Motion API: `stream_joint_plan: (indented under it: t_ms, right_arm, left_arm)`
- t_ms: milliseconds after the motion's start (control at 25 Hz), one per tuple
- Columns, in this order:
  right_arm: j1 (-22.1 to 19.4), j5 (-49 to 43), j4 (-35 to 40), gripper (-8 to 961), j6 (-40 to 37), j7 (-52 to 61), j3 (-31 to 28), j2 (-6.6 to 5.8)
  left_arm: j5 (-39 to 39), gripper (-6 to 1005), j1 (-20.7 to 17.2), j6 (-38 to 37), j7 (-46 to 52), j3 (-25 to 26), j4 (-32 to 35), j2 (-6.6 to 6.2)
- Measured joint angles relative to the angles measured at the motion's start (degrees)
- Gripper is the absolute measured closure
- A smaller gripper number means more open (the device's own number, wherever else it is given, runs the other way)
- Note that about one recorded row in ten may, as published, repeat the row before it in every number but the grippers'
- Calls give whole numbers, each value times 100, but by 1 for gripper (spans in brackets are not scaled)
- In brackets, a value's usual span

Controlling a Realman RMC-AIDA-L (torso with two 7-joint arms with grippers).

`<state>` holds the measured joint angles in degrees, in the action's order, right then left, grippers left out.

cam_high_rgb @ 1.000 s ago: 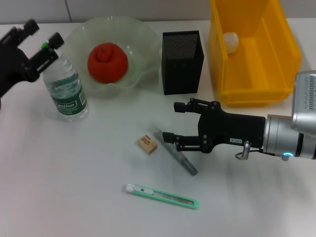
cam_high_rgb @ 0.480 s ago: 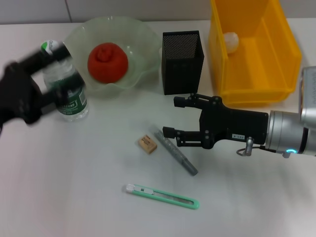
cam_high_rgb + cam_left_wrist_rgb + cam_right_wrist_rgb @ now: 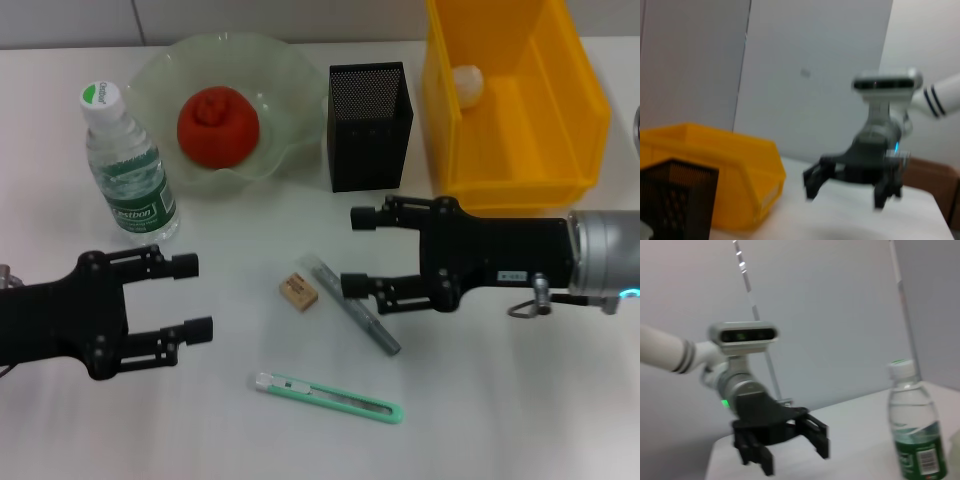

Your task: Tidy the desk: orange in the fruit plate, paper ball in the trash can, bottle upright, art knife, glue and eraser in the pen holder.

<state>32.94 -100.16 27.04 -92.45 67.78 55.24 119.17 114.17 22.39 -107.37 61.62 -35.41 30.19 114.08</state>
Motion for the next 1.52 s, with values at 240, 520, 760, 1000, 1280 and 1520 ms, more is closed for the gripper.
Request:
stream_joint_plan:
  t_ms: [240,520,760,1000,1280,1520]
  right_arm:
    - [135,-728,955,128,-482,1095,57,1]
    - [746,-1457,1696,128,-522,2431,1039,3]
    - [1319,-1578,1770,128,-189,2992,2121,19]
    - [1752,-1536,1865,129,501,3546,3367,65]
    - [1953,-1388,2081,129,1142,4083,4270,71]
    - [2402,-1378,2103,129,1729,5003,5264,72]
  left_arm:
    - [328,292,27,182,-216,-1,7,18]
    - [369,292,24,266,-230,-58,-17,33]
    - [406,293,-20,373,-286,-130,-46,21]
    - [519,293,-24,443,-289,-133,-48,43]
    - [526,293,-25,484,-286,-130,-48,54]
    - [528,294,-25,492,-248,-133,-48,57]
